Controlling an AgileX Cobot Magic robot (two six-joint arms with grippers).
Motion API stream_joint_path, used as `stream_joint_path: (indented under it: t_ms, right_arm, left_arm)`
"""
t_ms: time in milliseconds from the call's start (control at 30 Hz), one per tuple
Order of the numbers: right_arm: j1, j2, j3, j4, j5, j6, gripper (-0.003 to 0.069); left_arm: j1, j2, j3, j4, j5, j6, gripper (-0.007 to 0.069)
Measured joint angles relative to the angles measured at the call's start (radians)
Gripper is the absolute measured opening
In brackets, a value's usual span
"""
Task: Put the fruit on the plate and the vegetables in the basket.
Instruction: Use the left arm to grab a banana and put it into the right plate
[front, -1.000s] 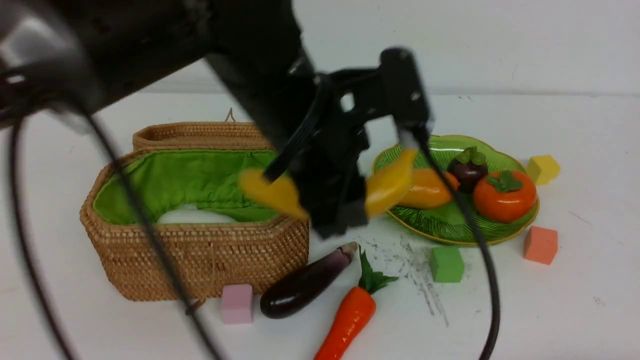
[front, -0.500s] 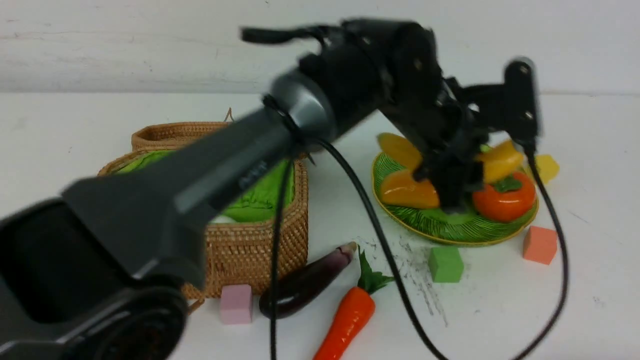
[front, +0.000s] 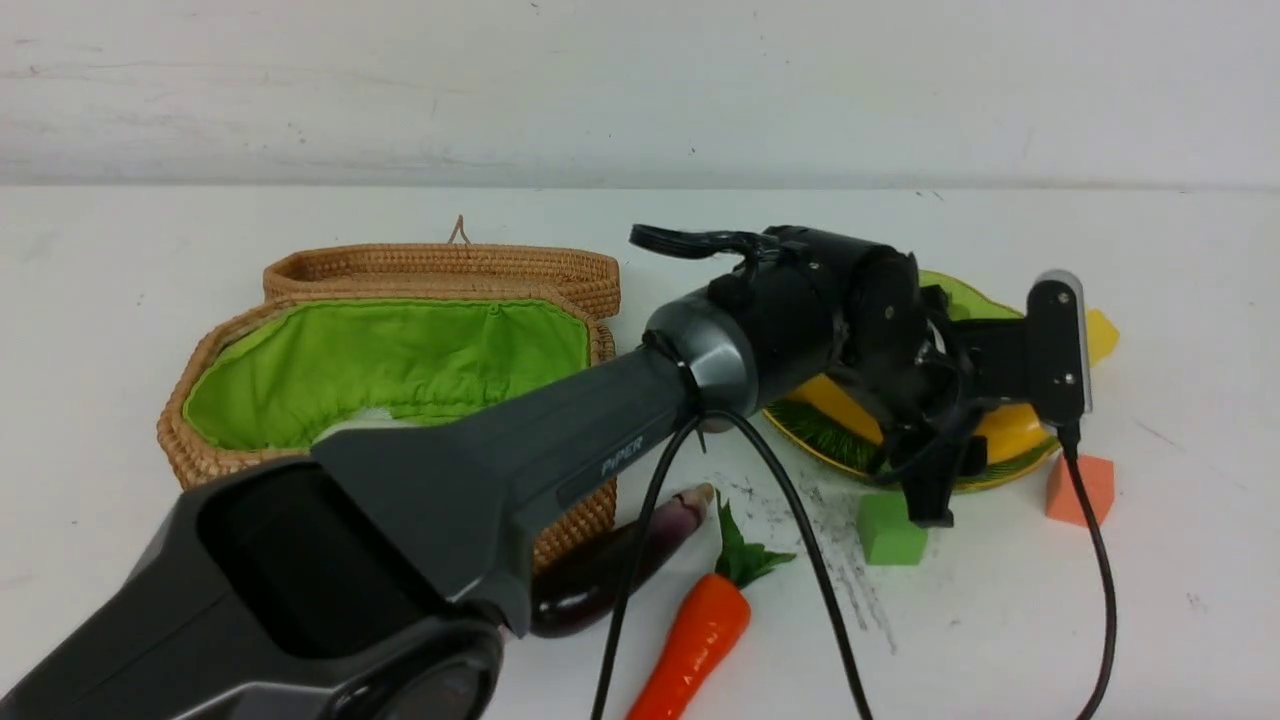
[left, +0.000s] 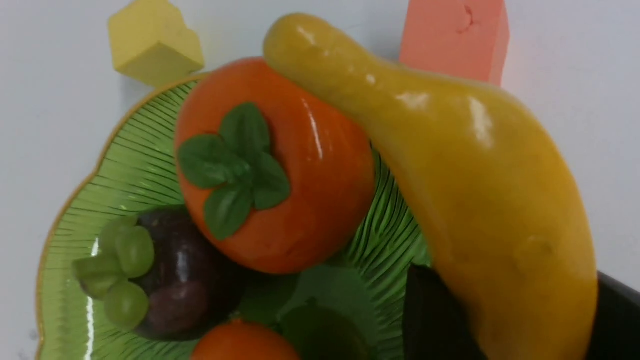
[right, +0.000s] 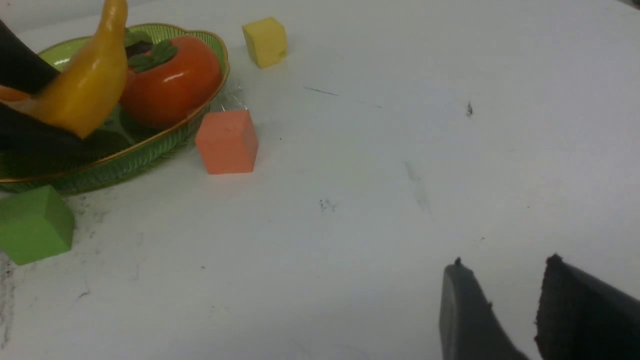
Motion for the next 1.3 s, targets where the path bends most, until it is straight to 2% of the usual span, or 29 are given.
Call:
stream_joint_path:
  t_ms: [200,500,600,700,767,867,1000,1167,1300]
  right_arm:
    - [0.000,0.000,0.000,-0.001,0.000,0.000,0.0238]
    - [0.000,0.000,0.000,-0.001,0.000,-0.001,0.0238]
    - [0.000,0.000,0.000,-0.001,0.000,-0.001,0.0238]
    - [0.000,0.000,0.000,-0.002,0.000,-0.001,0.0238]
    - [0.000,0.000,0.000,-0.004,0.000,-0.001,0.0238]
    - [0.000,0.000,0.000,-0.004,0.000,-0.001,0.0238]
    - [0.000,0.000,0.000,-0.005,0.000,-0.001,0.0238]
    - [0.000,0.000,0.000,-0.009,0.000,-0.001,0.0238]
    - [0.000,0.000,0.000,-0.012,0.000,-0.001,0.0238]
  left_arm:
    - [0.000,0.000,0.000,0.003,-0.004,-0.113,0.0311]
    - [0.000,0.000,0.000,0.005,-0.004,-0.140,0.0325]
    - [0.000,0.000,0.000,0.011,-0.004,-0.142,0.0429]
    - [0.000,0.000,0.000,0.014,-0.004,-0.143,0.0571]
    - [0.000,0.000,0.000,0.014,-0.004,-0.143,0.0632]
    - [0.000,-0.001,0.000,0.017,-0.004,-0.143,0.0667]
    - [0.000,-0.016,0.000,0.019,0.010,-0.146,0.0648]
    - [0.000,-0.094,0.001,0.002,0.082,-0.196,0.0575]
    - [0.000,-0.213,0.001,-0.001,0.192,-0.325,0.0497]
